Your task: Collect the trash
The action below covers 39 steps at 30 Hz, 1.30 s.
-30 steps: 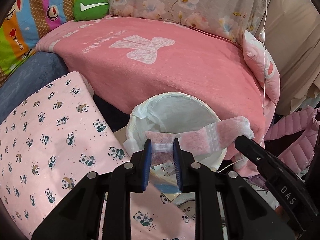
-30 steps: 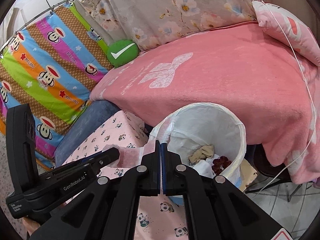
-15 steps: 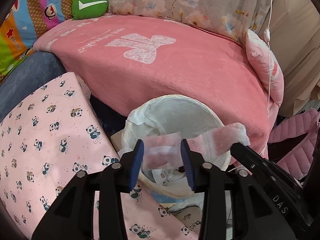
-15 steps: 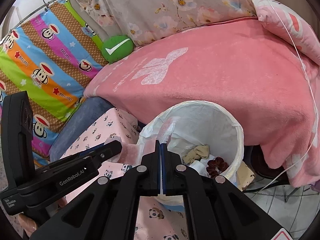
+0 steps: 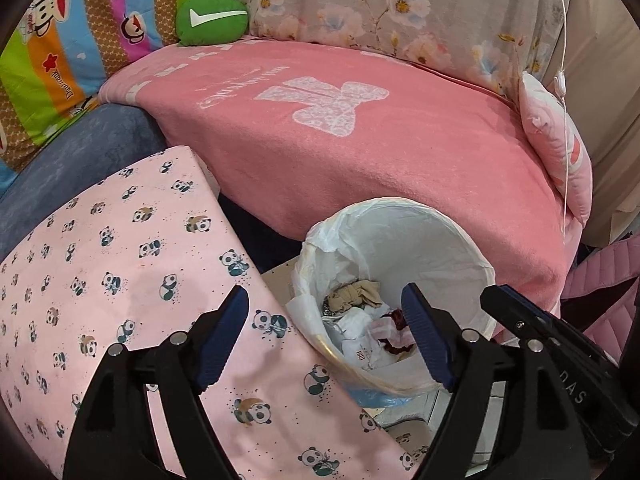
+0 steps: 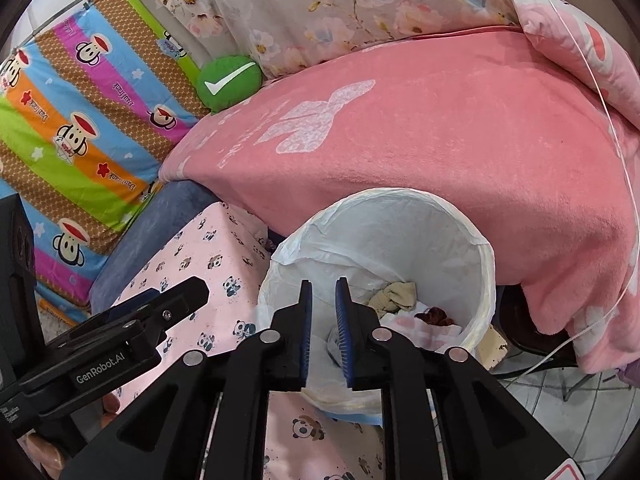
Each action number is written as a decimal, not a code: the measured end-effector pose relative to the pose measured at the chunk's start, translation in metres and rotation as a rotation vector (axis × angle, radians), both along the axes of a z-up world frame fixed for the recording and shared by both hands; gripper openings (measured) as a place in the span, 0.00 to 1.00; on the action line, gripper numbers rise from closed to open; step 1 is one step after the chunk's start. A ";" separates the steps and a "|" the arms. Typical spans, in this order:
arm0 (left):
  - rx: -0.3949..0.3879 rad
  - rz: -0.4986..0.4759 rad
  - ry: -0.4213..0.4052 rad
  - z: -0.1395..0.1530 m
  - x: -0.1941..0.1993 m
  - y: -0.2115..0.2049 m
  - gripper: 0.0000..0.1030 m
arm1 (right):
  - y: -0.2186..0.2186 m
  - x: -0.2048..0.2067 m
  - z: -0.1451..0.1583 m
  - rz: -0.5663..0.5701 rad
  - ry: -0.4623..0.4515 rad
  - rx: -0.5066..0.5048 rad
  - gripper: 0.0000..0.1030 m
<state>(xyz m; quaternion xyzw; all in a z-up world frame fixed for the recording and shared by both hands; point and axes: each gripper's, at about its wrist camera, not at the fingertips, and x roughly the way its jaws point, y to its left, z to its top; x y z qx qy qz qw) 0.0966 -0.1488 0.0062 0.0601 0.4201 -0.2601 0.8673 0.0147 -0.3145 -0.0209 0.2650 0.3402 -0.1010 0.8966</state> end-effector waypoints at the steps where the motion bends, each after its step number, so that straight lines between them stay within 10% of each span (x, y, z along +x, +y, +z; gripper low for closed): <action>1: 0.006 0.010 -0.004 0.000 -0.001 0.003 0.73 | 0.001 0.000 -0.001 0.002 0.001 -0.005 0.22; 22: 0.095 0.146 -0.073 -0.001 -0.032 0.055 0.91 | 0.063 -0.033 0.018 0.016 0.118 -0.285 0.65; 39: 0.129 0.175 -0.098 -0.004 -0.055 0.063 0.92 | 0.067 -0.053 0.014 -0.006 0.141 -0.321 0.96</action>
